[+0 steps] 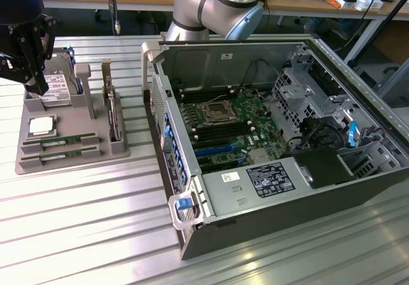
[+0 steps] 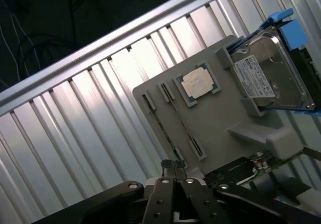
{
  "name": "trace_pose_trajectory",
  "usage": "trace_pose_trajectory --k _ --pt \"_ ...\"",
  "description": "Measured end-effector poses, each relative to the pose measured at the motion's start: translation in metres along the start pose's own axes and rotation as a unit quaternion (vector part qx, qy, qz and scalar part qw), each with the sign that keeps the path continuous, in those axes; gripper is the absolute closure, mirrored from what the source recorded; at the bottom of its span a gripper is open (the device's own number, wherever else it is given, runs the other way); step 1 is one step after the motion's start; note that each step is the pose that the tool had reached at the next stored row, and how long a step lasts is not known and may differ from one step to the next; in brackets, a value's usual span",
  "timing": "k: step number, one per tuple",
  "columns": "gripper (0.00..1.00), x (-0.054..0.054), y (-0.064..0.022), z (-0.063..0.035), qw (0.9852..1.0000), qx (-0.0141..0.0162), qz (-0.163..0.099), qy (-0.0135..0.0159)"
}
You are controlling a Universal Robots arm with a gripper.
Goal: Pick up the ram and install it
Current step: 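Pick up the ram and move it above insertion slot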
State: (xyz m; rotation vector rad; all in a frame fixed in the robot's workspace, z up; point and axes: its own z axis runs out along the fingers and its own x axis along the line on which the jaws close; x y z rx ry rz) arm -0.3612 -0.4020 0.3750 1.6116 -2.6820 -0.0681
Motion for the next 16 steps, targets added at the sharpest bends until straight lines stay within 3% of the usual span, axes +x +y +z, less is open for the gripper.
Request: trace_pose_trajectory --k 10,16 --pt "0.90 0.0000 0.0000 0.0000 0.9989 -0.0006 -0.046 0.0021" --pt "0.90 0.0000 0.0000 0.0000 0.9968 -0.0010 -0.080 0.0035"
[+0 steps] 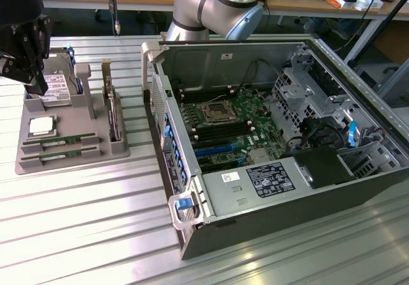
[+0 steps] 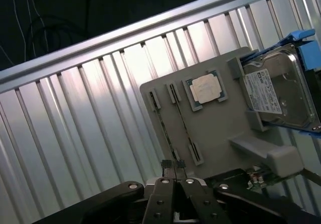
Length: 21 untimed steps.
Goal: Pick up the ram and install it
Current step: 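Pick up the ram and move it above insertion slot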
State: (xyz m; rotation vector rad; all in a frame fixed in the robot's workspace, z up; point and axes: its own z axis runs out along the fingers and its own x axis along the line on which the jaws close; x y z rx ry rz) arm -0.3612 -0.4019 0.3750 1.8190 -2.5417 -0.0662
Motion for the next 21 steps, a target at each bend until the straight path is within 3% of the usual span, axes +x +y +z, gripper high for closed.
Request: trace_pose_trajectory --k 3,8,11,18,20,21 --pt "0.90 0.0000 0.0000 0.0000 0.9999 -0.0002 -0.014 0.0006" --pt "0.90 0.0000 0.0000 0.0001 0.9983 -0.0007 -0.058 0.0025" --pt "0.90 0.0000 -0.0001 0.0001 0.9965 -0.0010 -0.084 0.0036" --pt "0.90 0.0000 0.0000 0.0001 0.9931 -0.0014 -0.117 0.0051" --pt "0.90 0.0000 0.0000 0.0001 0.9912 -0.0016 -0.133 0.0058" --pt "0.90 0.0000 0.0000 0.0002 0.9909 -0.0017 -0.134 0.0058"
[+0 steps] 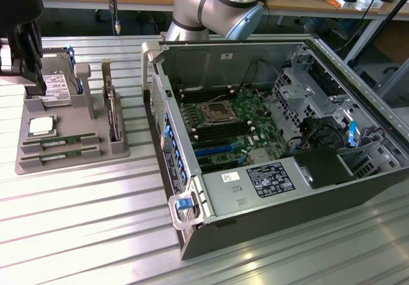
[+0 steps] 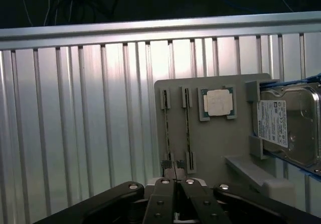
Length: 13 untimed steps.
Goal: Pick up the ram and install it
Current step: 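Pick up the ram and move it above insertion slot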
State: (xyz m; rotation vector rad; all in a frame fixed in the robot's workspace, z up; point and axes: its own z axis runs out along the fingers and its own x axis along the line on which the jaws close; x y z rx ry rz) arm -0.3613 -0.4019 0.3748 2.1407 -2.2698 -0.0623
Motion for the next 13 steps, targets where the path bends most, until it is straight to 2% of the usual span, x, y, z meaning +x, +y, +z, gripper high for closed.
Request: trace_pose_trajectory --k 6,7,8,13 --pt "0.89 0.0000 0.0000 0.0000 1.0000 0.0000 0.000 0.0000" --pt "0.84 0.0000 0.0000 0.0000 1.0000 0.0000 0.000 0.0000" --pt "0.70 0.0000 0.0000 0.0000 1.0000 0.0000 0.000 0.0000" --pt "0.70 0.0000 -0.0001 0.0000 1.0000 0.0000 0.000 0.0000"
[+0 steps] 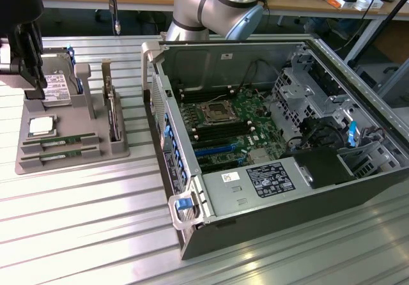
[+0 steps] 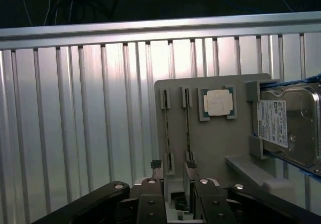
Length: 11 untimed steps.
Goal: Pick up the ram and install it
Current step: 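Pick up the ram and move it above insertion slot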
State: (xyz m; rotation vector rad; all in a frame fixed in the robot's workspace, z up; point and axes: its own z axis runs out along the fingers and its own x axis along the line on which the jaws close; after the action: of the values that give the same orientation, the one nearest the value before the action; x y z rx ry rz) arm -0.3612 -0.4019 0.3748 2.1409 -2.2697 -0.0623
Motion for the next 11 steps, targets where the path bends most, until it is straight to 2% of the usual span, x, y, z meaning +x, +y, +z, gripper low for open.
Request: trace_pose_trajectory --k 11 --pt "0.70 0.0001 -0.0003 0.0062 1.0000 0.0000 0.000 0.0000"
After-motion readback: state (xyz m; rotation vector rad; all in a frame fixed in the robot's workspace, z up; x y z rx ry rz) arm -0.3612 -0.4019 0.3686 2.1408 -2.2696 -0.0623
